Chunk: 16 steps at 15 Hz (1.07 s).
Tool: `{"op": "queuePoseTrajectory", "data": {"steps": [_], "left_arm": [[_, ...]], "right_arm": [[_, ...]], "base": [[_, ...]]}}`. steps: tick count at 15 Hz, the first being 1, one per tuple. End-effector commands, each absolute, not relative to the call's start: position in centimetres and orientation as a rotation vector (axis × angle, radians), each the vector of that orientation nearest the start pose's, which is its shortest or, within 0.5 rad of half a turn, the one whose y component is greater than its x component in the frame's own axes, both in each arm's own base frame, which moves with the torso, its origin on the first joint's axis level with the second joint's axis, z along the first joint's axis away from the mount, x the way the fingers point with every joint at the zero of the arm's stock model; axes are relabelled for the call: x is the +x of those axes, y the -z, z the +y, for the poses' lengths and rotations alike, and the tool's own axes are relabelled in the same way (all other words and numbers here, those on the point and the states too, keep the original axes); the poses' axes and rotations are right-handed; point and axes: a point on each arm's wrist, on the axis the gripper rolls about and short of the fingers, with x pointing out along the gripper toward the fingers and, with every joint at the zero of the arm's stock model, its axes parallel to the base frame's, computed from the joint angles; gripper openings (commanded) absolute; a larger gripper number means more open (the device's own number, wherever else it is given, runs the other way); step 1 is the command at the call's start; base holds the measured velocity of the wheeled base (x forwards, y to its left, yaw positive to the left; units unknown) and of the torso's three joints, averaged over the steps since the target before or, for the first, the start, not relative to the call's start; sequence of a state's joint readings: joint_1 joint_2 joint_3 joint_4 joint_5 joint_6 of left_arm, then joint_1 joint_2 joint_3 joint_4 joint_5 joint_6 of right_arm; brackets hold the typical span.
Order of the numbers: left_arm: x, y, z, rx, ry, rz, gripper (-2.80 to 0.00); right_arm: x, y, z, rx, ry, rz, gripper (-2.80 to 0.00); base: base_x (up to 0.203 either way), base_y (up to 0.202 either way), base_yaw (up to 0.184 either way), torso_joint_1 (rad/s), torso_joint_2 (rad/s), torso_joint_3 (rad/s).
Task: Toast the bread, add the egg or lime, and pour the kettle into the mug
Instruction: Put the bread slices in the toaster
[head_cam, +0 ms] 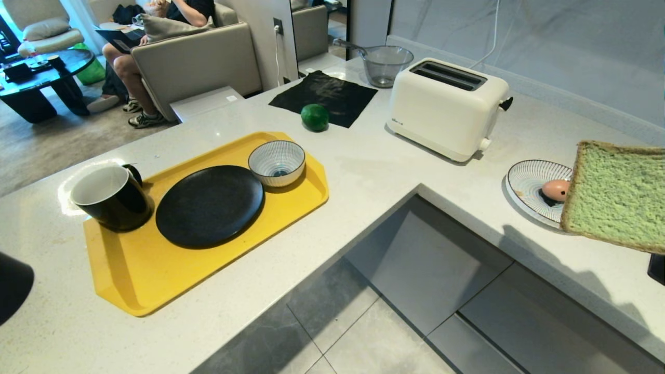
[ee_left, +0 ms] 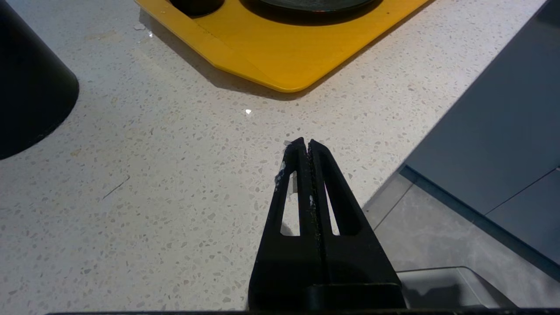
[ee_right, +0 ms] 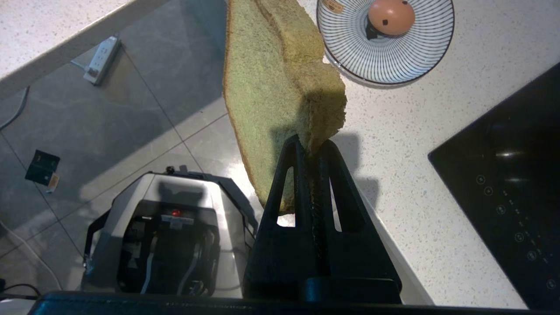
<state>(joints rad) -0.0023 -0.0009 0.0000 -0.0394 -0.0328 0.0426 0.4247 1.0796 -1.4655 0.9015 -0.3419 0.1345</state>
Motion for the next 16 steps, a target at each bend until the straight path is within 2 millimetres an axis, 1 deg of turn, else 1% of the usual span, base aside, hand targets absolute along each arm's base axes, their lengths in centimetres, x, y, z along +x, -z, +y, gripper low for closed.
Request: {"op": "queuePoseTrajectory", "data": {"steps": [1,3,8,16], "left_arm": [[-2.17,-7.48,-0.07,0.043,0.035,-0.025,-2.80],[-2.17,-7.48,-0.07,0.043,0.034,-0.025,-2.80],[-2.17,-7.48,-0.07,0.043,0.035,-0.025,-2.80],[-2.17,-7.48,-0.07,0.043,0.035,-0.025,-2.80]], "right_arm": [[7.70,-34.91,2.65,-0.065,-0.046,0.491,-2.80],[7.75,-34.90,2.67,-0.064,-0.046,0.493,-2.80],[7.86,-34.84,2.72,-0.066,-0.045,0.497,-2.80],[8.46,-34.95,3.00,-0.070,-0.045,0.504,-2.80]], "base": [[0.000,0.000,0.000,-0.023,0.04,0.028],[0.000,0.000,0.000,-0.175,0.32,0.138],[0.000,0.000,0.000,-0.259,0.46,0.191],[0.000,0.000,0.000,-0.023,0.04,0.020]]}}
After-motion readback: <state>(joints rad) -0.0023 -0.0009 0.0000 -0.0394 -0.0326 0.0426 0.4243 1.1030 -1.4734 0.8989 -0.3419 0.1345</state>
